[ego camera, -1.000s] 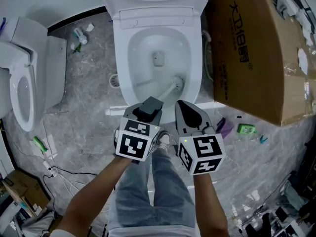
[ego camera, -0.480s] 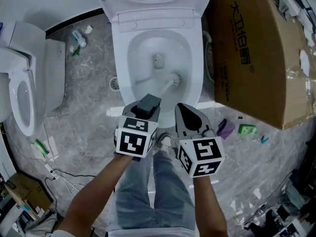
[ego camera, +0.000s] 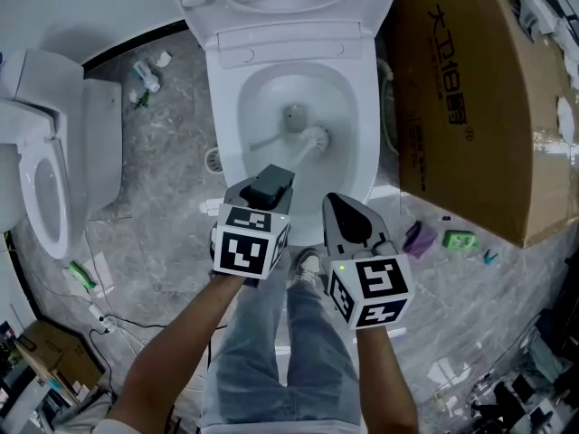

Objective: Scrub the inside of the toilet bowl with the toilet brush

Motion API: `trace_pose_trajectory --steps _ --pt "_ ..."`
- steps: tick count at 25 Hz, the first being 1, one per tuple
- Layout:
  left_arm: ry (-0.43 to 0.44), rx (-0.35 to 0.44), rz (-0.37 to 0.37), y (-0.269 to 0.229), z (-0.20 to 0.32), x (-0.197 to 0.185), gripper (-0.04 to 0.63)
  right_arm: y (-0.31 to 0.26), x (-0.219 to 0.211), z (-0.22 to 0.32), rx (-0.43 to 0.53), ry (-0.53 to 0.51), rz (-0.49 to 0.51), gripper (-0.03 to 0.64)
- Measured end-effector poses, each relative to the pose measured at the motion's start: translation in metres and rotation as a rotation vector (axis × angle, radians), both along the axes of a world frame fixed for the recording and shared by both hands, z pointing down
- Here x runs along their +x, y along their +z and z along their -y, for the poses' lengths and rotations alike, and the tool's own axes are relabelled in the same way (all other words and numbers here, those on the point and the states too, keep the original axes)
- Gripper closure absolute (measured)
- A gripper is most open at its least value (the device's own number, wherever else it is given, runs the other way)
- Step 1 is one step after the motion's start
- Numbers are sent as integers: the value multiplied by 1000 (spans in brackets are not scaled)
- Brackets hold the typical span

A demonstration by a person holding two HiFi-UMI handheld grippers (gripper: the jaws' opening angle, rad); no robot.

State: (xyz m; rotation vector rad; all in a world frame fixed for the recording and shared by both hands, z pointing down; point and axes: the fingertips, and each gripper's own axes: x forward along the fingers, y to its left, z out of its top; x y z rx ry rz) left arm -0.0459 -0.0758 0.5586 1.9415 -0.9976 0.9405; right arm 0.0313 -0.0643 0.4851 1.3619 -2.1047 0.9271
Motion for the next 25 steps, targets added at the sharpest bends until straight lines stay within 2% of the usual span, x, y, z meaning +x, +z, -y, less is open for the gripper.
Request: trace_pose_trajectory --steps 15,25 --pt "15 50 21 8 52 0 442 11 1 10 -18 10 7 618" --pt "-33 63 70 10 64 -29 442 12 -1 8 -17 0 8 618"
